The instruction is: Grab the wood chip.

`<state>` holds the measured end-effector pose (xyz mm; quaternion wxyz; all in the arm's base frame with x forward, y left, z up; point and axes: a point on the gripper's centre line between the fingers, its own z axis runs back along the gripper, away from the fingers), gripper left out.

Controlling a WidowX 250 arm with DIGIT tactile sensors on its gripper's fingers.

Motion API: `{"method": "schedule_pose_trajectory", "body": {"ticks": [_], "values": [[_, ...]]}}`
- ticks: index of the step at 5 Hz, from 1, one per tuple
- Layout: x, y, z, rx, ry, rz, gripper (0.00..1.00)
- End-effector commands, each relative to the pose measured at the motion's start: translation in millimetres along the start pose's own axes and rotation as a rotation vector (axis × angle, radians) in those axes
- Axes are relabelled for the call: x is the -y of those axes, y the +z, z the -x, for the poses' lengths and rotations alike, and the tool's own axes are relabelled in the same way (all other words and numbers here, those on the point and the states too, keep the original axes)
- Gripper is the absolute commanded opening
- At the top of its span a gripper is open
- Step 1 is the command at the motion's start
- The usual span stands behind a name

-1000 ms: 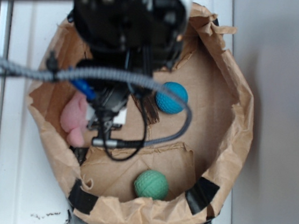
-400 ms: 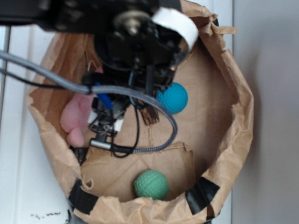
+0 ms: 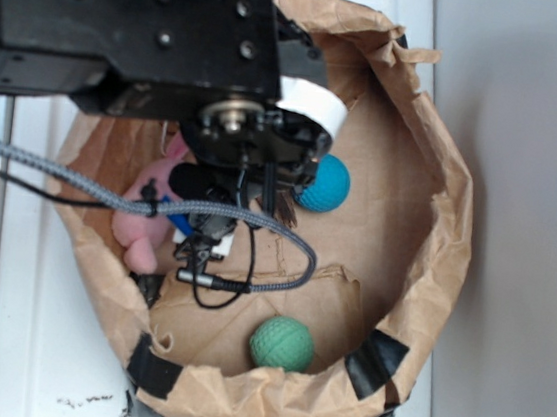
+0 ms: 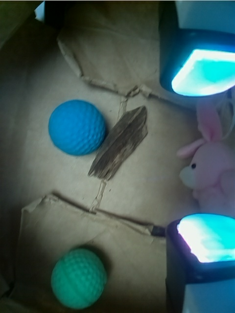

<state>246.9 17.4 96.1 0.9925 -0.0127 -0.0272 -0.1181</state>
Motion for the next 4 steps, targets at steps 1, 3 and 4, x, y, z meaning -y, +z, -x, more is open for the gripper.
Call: {"method": "schedule_pose_trajectory", "body": {"ticks": [1, 3, 4], "values": [[0, 7, -3, 0.025, -0.01, -0.01, 1.0], [13, -20, 8, 0.034, -0.039, 0.018, 1.0], [15, -30, 5, 0.053, -0.045, 0.005, 1.0]]}}
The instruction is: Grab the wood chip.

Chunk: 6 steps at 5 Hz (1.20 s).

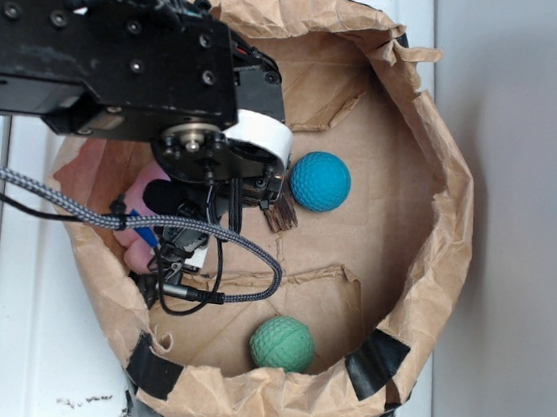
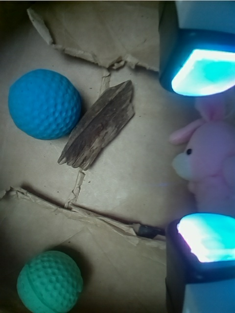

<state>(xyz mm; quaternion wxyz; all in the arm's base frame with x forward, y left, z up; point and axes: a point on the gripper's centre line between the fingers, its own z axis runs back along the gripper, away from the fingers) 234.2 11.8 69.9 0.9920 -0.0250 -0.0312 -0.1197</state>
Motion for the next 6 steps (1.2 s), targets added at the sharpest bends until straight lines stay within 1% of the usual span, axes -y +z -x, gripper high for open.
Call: {"method": "schedule_pose_trajectory", "body": {"ticks": [1, 2, 3, 4, 5, 6], "values": [[4, -3, -15, 0.028, -0.008, -0.024, 1.0], [-2, -2, -26, 0.017, 0.016, -0.027, 1.0], [-2, 2, -33, 0.003, 0.042, -0.03, 1.0], [-1, 4, -38, 0.009, 0.053, -0.03, 1.0], [4, -5, -34, 0.017, 0.048, -0.057, 1.0], [4, -10, -40, 0.022, 0.05, -0.062, 1.0]]}}
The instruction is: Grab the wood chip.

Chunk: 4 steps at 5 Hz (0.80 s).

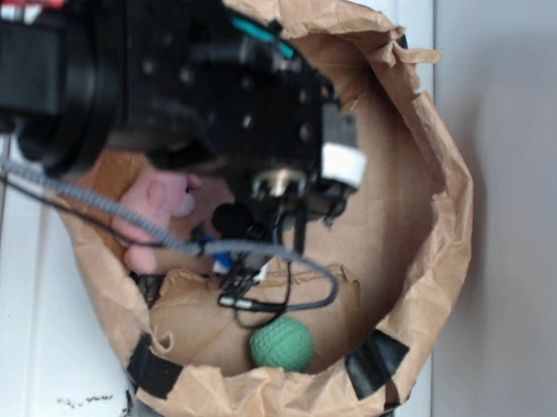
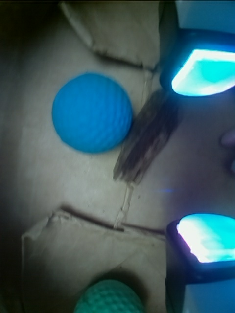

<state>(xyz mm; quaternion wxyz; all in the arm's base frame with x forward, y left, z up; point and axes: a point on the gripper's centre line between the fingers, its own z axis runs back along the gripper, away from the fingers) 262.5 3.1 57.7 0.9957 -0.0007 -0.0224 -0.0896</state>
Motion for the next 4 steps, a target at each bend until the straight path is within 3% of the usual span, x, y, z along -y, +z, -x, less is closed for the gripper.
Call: {"method": "schedule_pose_trajectory", "body": {"ticks": [1, 2, 4], "values": [[3, -2, -17, 0.069, -0.016, -0.038, 1.0], [-1, -10, -23, 0.1, -0.028, -0.084, 1.0], [-15, -28, -43, 0.064, -0.029, -0.124, 1.0]]}}
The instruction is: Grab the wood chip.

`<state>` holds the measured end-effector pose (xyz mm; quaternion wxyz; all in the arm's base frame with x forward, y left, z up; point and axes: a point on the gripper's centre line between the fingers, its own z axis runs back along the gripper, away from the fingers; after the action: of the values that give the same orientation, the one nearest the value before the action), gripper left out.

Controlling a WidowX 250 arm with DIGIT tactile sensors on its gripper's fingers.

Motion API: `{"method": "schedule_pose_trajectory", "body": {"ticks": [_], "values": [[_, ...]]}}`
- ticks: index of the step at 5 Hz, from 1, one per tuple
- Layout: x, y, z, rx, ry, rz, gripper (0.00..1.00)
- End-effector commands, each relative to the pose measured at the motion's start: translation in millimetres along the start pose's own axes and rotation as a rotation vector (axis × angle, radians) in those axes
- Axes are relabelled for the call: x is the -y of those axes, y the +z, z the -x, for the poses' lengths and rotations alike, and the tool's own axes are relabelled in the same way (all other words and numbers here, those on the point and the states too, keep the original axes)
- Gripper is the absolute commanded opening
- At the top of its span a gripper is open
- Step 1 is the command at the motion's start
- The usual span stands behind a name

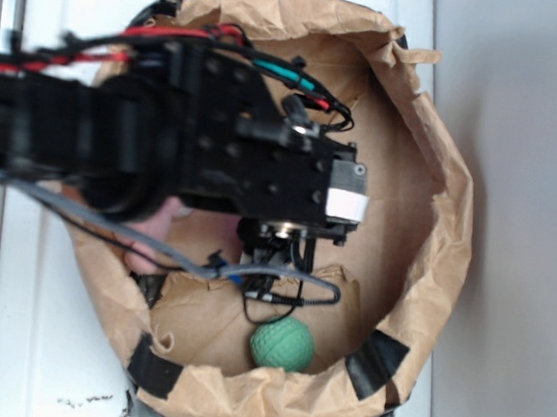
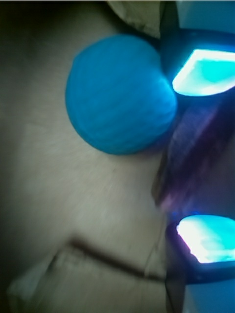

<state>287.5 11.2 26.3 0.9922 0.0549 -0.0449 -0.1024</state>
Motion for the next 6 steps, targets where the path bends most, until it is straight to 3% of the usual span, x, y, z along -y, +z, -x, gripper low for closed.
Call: {"method": "schedule_pose_trajectory", "body": {"ticks": [1, 2, 4, 5, 6], "values": [[-6, -4, -26, 0.029, 0.018, -0.037, 1.0], [-8, -7, -30, 0.065, 0.037, -0.051, 0.0], [-22, 9, -53, 0.107, 0.045, 0.01, 0.0], [-26, 23, -61, 0.091, 0.049, 0.053, 0.0], [-29, 36, -54, 0.067, 0.094, 0.108, 1.0]]}}
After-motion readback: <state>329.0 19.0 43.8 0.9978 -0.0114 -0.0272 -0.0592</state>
